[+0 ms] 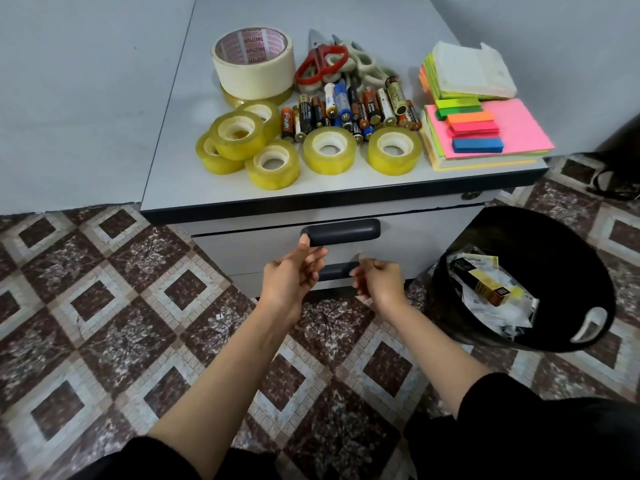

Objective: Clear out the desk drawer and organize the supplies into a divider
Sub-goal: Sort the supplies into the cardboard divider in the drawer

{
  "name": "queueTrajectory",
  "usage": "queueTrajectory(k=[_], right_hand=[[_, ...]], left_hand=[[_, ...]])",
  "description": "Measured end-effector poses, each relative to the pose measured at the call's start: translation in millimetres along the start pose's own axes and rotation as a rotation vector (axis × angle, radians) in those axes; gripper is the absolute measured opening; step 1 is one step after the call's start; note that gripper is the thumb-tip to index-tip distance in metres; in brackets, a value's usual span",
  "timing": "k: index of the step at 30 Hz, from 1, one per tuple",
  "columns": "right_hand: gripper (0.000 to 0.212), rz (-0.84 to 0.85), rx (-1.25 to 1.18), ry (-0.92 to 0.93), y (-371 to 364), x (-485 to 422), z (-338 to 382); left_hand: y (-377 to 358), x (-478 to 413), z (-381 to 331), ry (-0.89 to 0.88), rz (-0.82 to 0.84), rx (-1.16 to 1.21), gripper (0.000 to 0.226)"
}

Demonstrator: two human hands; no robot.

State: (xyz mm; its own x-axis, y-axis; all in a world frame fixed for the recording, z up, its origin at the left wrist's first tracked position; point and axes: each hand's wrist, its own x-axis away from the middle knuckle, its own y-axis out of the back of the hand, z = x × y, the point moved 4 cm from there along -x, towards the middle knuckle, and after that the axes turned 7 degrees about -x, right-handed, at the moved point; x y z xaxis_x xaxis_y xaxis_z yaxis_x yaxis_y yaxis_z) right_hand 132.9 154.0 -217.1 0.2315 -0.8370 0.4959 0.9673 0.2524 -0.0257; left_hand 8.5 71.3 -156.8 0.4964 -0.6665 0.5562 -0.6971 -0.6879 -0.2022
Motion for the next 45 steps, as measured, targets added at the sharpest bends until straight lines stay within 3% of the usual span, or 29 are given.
queueTrajectory(k=[5,8,14,25,28,32,34,38,39,42,45], right_hand=[[0.015,0.255,-0.330,-0.020,-4.8,33.8,45.7],[0.019,0.252,-0.580,-0.151,-5.2,35.0,56.5],[0.031,0.123,-0.484,-0.194,-9.6,42.2,55.6],[0.028,0.116,-0.322,-0.213,14.9,97.2,35.4],[0.032,0.136,-0.284,-0.236,23.1,118.8,28.4],[0.040,0.179,0.128,-0.193,40.1,143.4,33.1],[0.038,0.205,0.307,-0.080,44.6,153.3,46.0],[0.025,0.136,0.784,0.450,36.1,158.4,86.1],[0.022,0.143,0.923,0.538,30.1,157.2,91.9],[0.050,0.245,1.246,0.544,18.0,140.2,89.5],[0.065,0.270,1.410,0.468,19.4,125.9,81.1]], left_hand=[[-3.0,1.5,0.1,0.047,-0.040,0.024,0.023],[-8.6,2.6,1.7,0.111,0.000,0.092,0.022],[-12.0,9.0,-0.2,0.111,-0.017,0.042,0.026],[0.8,64.1,28.3,0.085,-0.052,-0.062,0.022],[7.5,88.7,36.8,0.043,-0.079,-0.183,0.026],[19.0,111.8,34.6,-0.018,-0.073,-0.413,0.029],[22.4,120.0,21.0,-0.161,-0.082,-0.563,0.030],[24.8,127.9,-25.7,-0.653,-0.191,-1.069,0.012],[25.0,123.4,-32.7,-0.715,-0.185,-1.216,0.023],[31.5,101.2,-29.9,-0.579,-0.044,-1.637,0.062],[38.4,92.4,-18.7,-0.519,-0.015,-1.959,0.067]])
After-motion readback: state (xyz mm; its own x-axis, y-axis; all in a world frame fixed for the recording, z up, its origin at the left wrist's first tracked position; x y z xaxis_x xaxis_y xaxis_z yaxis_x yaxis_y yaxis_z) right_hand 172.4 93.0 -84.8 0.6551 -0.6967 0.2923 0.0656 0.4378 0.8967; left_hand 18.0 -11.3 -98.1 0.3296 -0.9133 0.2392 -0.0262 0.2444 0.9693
